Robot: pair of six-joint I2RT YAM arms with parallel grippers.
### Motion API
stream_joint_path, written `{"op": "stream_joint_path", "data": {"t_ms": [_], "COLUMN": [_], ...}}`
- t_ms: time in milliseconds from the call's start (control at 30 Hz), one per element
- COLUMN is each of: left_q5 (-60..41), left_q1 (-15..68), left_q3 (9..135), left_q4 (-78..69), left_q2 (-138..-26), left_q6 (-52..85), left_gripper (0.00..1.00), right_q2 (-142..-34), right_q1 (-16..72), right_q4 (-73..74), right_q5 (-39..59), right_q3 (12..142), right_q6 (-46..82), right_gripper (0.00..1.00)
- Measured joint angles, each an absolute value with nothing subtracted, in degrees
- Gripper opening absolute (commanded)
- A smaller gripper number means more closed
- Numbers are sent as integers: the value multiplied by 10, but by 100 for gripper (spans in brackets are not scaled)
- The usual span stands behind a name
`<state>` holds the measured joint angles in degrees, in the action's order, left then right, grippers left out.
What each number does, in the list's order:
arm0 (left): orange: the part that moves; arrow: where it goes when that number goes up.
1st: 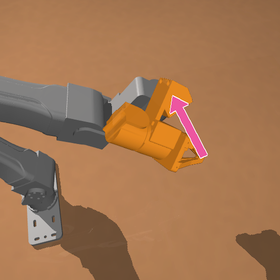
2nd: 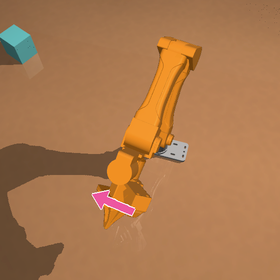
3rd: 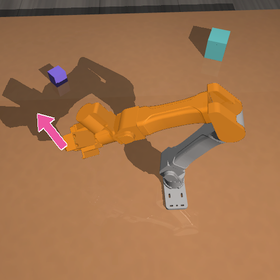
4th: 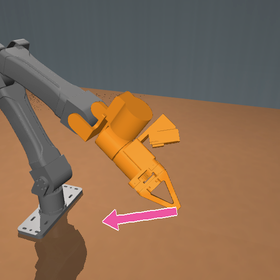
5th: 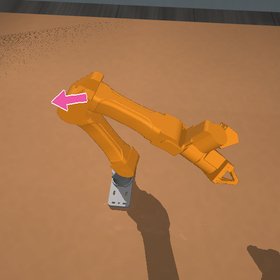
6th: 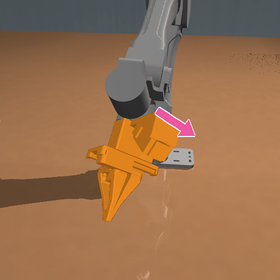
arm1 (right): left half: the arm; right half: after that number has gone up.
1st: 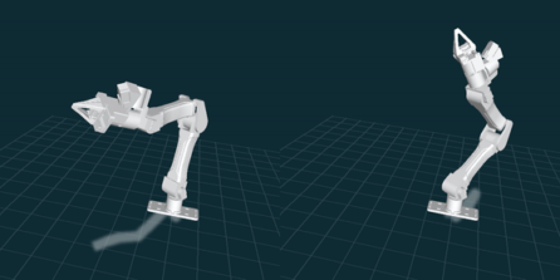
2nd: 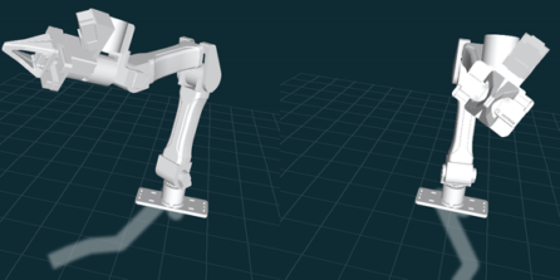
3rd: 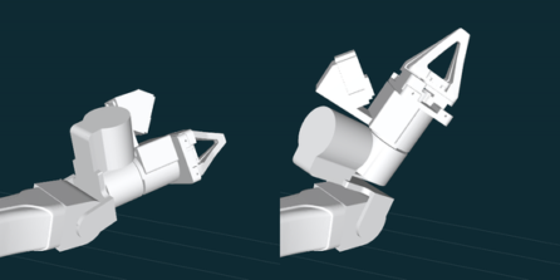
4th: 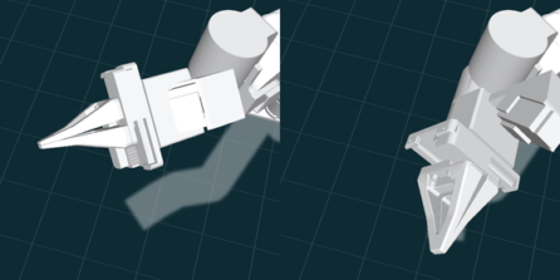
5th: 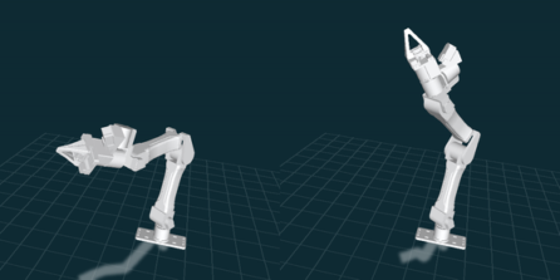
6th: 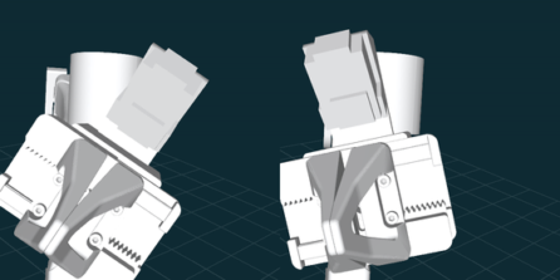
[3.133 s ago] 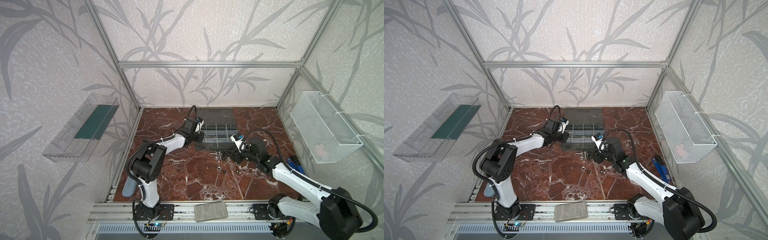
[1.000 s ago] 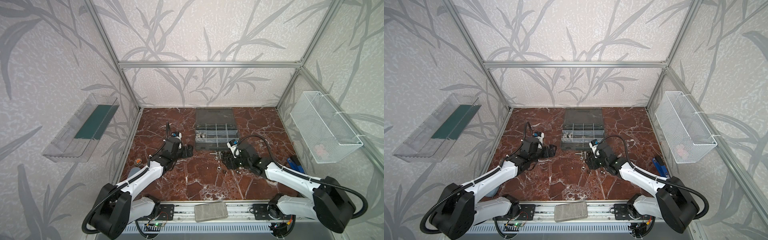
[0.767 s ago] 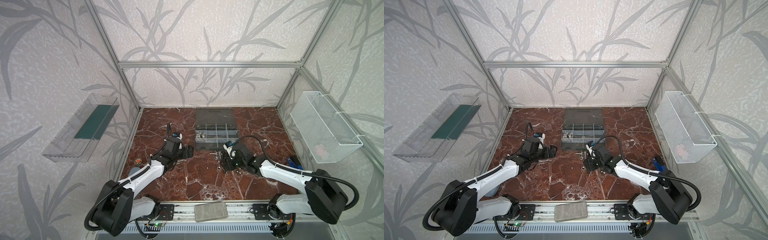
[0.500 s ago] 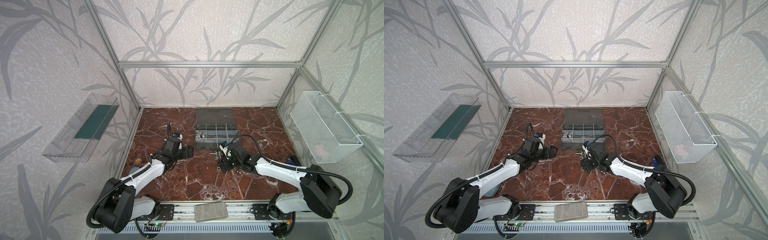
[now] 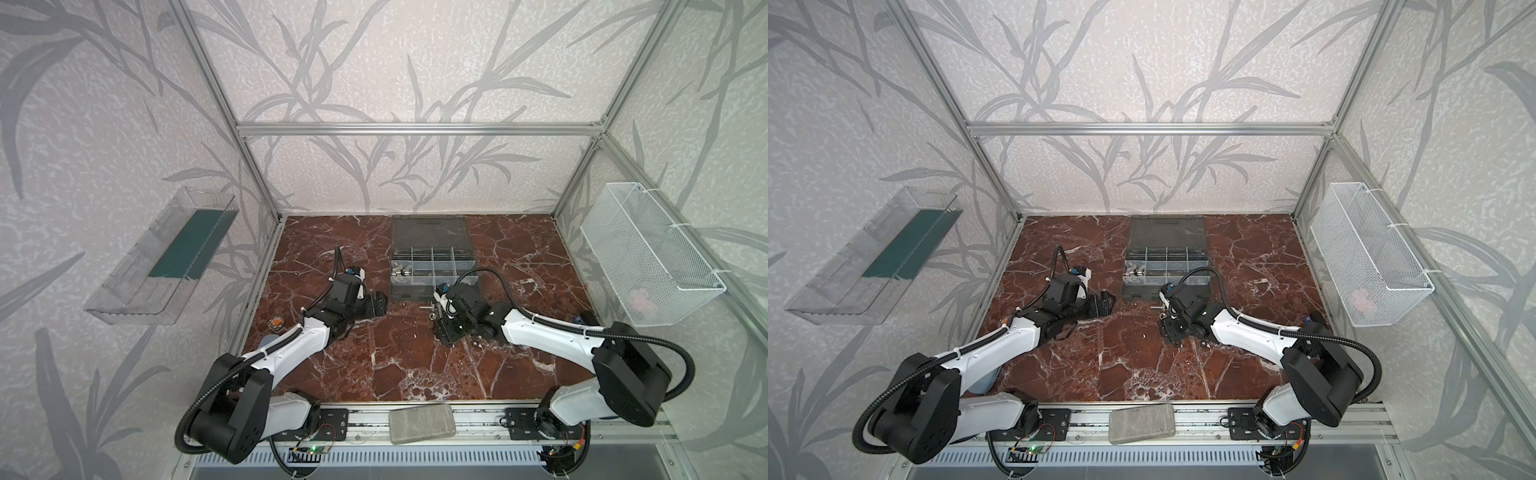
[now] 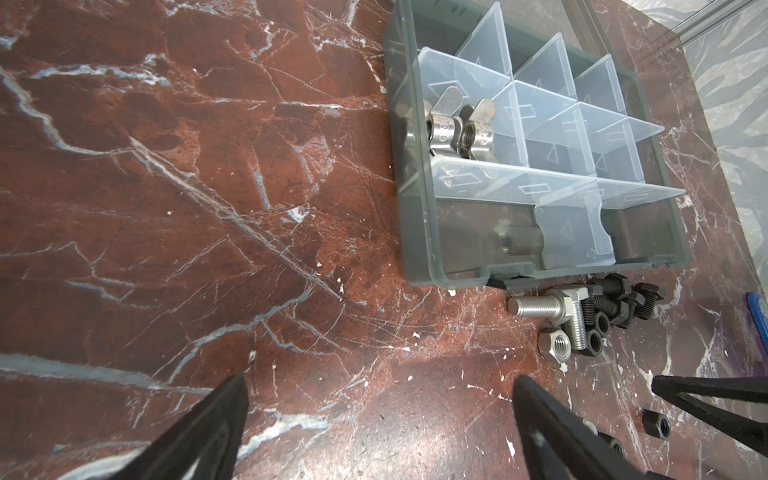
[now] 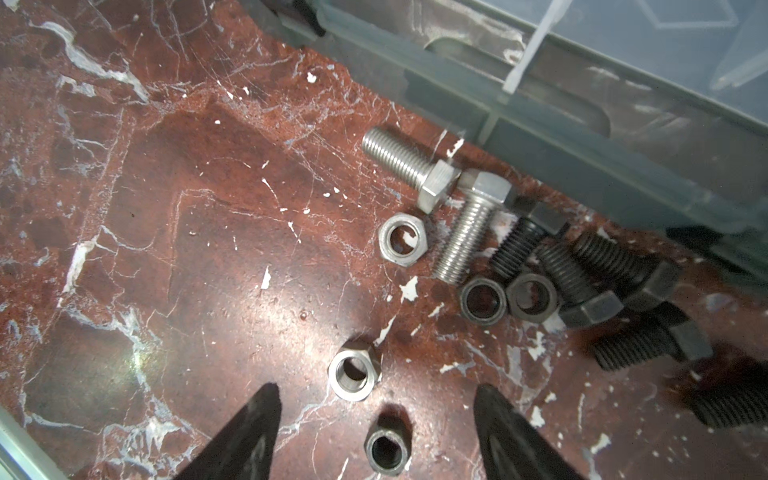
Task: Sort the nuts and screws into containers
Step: 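Move the right gripper down over the silver hex nuts near the bolts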
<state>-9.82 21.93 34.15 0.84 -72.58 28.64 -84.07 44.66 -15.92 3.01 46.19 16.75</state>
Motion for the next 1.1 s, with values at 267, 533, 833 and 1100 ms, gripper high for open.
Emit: {"op": "stream_joint_path", "data": {"t_ms": [267,533,833,1100], "left_q5": [-103,-106,-106,-106], "left_q1": [217,216,215,213], "left_q3": [342,342,342,342], "left_q4": [9,9,9,11], "left_q2": [-726,-726,-726,-726], "left_q6": [287,288,287,287], "left_gripper": [97,97,97,97], "right_q2": [-870,-918,-945,-947], "right_q1": [467,491,495,496], "right_q4": [-192,-213,-230,-247], "right_q5": [28,23,16,8], "right_q3": [485,527,538,543], "right_q6": [170,169,169,167], "right_gripper": [73,67,63,57]}}
